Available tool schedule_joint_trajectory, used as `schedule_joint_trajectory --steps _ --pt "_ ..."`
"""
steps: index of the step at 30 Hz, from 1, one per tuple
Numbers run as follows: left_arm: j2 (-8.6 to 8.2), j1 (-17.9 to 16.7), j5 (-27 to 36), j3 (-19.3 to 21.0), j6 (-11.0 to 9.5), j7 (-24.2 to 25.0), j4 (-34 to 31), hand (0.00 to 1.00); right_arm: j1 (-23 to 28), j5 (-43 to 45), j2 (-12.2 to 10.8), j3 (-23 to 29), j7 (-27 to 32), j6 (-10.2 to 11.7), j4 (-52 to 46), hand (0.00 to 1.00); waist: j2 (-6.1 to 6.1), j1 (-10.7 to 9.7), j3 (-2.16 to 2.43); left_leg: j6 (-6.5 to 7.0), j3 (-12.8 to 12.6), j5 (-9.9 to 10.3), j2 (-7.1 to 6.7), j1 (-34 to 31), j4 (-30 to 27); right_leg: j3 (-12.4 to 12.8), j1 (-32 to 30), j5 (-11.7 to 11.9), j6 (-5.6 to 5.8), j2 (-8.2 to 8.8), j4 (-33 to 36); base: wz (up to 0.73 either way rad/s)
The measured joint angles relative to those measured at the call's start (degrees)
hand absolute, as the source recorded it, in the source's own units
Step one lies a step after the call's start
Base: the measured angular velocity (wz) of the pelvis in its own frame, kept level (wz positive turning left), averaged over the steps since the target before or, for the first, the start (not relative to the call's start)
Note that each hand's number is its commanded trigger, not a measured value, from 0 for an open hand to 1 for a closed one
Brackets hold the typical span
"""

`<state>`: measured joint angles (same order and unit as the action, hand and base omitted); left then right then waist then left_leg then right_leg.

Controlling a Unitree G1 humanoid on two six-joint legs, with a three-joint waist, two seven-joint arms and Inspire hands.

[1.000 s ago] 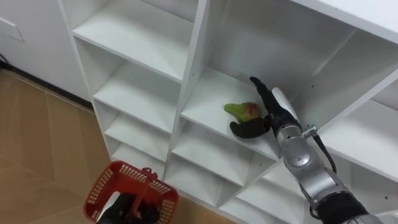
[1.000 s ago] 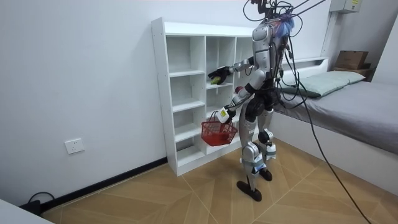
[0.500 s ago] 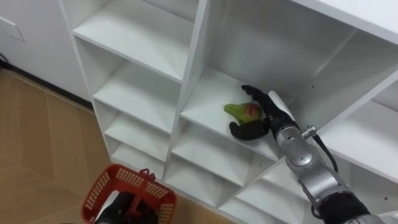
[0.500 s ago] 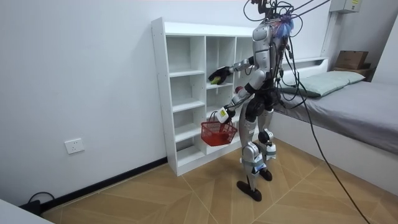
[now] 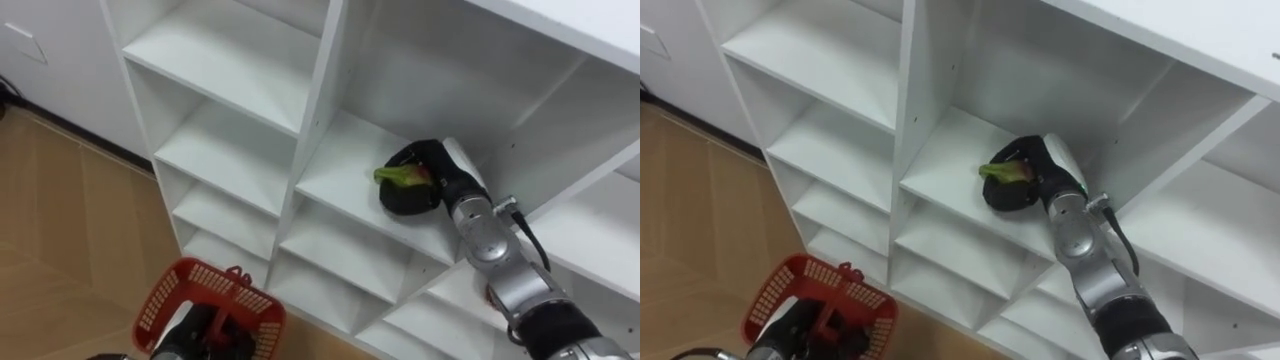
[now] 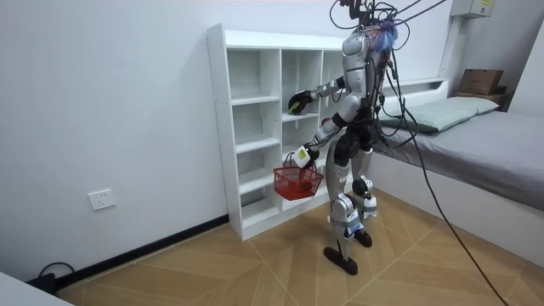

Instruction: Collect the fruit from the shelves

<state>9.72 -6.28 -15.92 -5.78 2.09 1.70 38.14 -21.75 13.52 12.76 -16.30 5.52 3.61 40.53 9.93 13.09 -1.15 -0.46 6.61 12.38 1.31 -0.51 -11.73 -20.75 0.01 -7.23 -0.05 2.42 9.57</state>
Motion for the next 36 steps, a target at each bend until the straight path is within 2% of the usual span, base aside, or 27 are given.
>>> schedule_joint_trajectory --steps 19,26,30,34,36 --pt "-0.98 0.23 0.01 -0.06 0.00 0.00 0.00 1.00 0.00 -1.76 -0.05 -0.30 -0.85 0.00 -0.25 1.00 -0.98 -0.12 0.06 0.00 -0.16 -0.01 0.00 -0.11 -0.02 0.20 -0.17 0.00 0.00 0.00 0.06 0.00" --pt "-0.92 0.36 0.27 -0.08 0.00 -0.02 0.09 1.00 0.17 -2.20 -0.80 -0.30 -0.81 -0.43 -1.35 1.00 -1.01 -0.45 0.09 0.00 -0.63 -0.01 0.01 -0.02 -0.04 0.69 -0.30 0.00 0.00 -0.01 0.10 -0.02" --pt "-1.09 0.38 0.27 -0.05 -0.03 -0.04 0.09 1.00 2.07 -1.92 -1.14 -0.45 -2.21 -0.97 -5.28 1.00 -1.20 -0.40 0.13 0.01 -1.39 -0.01 0.01 -0.04 -0.05 1.73 -0.61 0.00 0.00 -0.04 0.11 -0.10" --pt "-1.54 0.46 0.06 -0.03 -0.14 -0.04 0.07 1.00 6.79 0.67 -1.80 -0.53 -4.56 -1.16 -13.49 1.00 -1.94 -0.60 0.22 0.01 -1.96 -0.01 0.02 -0.83 -0.03 2.28 -1.62 0.01 0.00 -0.03 0.19 -0.08" --pt "-2.07 0.48 0.08 0.07 -0.16 -0.04 0.10 1.00 8.07 1.75 -1.91 -0.56 -6.48 -1.16 -16.89 1.00 -2.53 -0.55 0.27 0.03 -3.11 -0.03 0.12 -1.03 -0.03 3.47 -2.65 0.09 -0.10 -0.12 0.39 -0.22"
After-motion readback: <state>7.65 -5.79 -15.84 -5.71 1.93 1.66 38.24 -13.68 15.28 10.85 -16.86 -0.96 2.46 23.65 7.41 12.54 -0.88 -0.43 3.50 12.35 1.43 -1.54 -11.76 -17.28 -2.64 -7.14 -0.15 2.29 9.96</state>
